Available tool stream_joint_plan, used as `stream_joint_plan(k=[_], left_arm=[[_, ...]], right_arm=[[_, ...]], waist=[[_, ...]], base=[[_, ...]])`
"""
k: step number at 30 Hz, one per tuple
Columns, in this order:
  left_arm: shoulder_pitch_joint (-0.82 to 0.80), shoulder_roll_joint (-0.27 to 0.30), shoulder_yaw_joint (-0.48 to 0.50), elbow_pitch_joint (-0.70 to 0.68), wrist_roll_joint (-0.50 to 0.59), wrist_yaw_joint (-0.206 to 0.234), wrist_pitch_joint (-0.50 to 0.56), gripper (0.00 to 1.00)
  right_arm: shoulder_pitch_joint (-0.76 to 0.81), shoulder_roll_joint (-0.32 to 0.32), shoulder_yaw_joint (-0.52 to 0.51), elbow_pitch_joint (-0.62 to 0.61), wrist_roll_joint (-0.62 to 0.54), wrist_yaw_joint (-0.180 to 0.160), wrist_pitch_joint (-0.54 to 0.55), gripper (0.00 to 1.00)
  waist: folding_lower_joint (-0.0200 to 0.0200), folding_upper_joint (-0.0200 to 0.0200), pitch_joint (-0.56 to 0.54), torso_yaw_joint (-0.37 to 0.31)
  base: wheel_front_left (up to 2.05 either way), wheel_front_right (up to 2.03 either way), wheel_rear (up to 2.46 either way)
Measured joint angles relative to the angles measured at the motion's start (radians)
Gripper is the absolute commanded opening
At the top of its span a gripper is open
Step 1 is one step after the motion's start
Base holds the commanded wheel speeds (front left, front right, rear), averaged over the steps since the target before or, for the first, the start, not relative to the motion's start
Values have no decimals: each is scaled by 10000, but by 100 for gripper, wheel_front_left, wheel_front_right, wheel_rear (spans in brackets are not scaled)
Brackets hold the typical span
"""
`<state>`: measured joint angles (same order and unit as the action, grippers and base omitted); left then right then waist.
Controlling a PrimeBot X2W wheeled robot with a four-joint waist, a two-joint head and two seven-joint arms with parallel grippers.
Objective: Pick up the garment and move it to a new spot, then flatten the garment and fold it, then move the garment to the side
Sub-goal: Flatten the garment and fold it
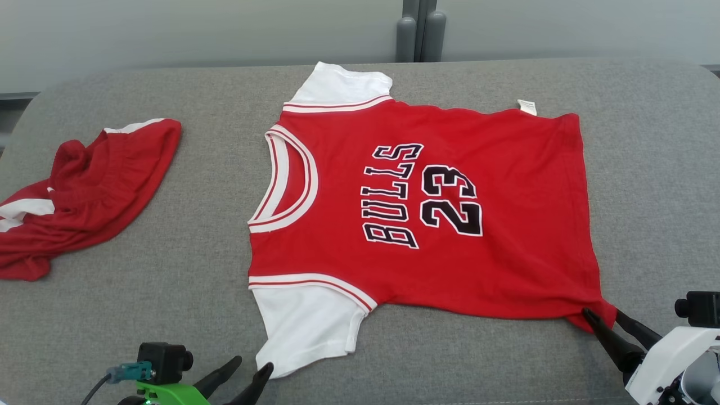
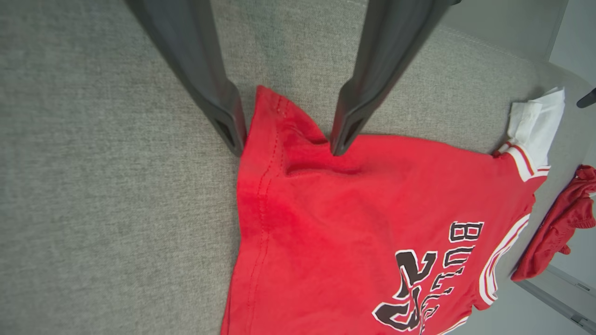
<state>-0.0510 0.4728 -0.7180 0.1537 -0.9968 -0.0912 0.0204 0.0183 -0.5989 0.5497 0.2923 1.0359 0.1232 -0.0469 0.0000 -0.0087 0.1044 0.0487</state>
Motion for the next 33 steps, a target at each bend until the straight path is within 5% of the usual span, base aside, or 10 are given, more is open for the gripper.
stream_joint_plan(k=[9, 26, 33], left_arm=[[-75, 127, 144, -21, 341, 136, -297, 100], [-429, 115, 1377, -639, 863, 1335, -1735, 100], [-527, -109, 2100, -945, 895, 1760, -2433, 100]], right_arm=[[-71, 90, -341, 268, 58, 0, -546, 100], [-864, 297, -750, -1116, -867, -33, -1756, 100], [-1457, 422, -1427, -1916, -2013, -744, -2079, 100]], waist=[[0, 0, -59, 23], [0, 0, -277, -54], [0, 0, -290, -64]], base=[[0, 0, 0], [0, 0, 0], [0, 0, 0]])
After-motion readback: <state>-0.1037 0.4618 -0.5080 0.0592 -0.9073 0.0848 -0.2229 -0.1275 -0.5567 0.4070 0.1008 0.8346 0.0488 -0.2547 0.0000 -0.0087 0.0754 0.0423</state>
